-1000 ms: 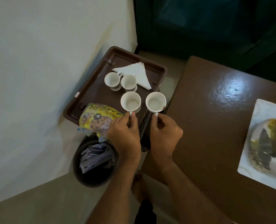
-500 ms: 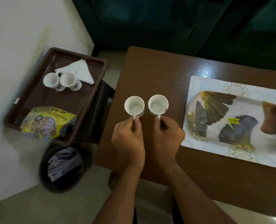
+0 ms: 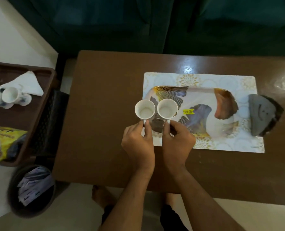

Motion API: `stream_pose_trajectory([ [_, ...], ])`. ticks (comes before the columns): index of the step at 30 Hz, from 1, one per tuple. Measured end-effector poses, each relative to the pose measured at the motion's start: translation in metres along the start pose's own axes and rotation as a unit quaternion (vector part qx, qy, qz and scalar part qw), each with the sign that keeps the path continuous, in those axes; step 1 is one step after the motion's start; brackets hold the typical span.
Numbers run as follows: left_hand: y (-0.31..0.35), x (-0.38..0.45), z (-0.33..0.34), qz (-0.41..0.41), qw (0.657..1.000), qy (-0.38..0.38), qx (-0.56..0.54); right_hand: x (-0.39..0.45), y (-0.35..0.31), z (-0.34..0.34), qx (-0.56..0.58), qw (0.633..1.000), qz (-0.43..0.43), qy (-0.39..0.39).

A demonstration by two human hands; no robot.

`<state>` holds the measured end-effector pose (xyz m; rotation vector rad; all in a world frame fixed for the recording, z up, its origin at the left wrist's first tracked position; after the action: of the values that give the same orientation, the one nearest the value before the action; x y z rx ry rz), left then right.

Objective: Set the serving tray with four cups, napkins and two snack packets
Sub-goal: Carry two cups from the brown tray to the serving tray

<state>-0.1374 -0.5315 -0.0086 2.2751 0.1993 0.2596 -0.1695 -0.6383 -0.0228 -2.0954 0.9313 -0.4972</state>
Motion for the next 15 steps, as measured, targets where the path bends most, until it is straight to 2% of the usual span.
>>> stream_pose_trajectory([
  [7, 0.031, -0.037, 0.051, 0.024, 0.999, -0.023, -0.003, 0.029, 0.050, -0.042, -0.020, 0.999, 0.017, 0.033],
  [15, 0.037, -0.060, 0.080, 0.024, 0.999, -0.040, 0.013, 0.040, 0.082, -0.058, -0.022, 0.998, 0.048, 0.042],
])
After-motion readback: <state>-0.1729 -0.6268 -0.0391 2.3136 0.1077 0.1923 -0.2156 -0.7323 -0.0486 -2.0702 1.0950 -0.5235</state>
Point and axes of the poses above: each hand's wrist, its own x-axis towards the middle knuckle, its own z-axis out of the palm, y = z × x, the point moved 3 cm from there along x, towards the middle knuckle, and after that the axes turned 3 degrees about -x, right-handed, at the moved point
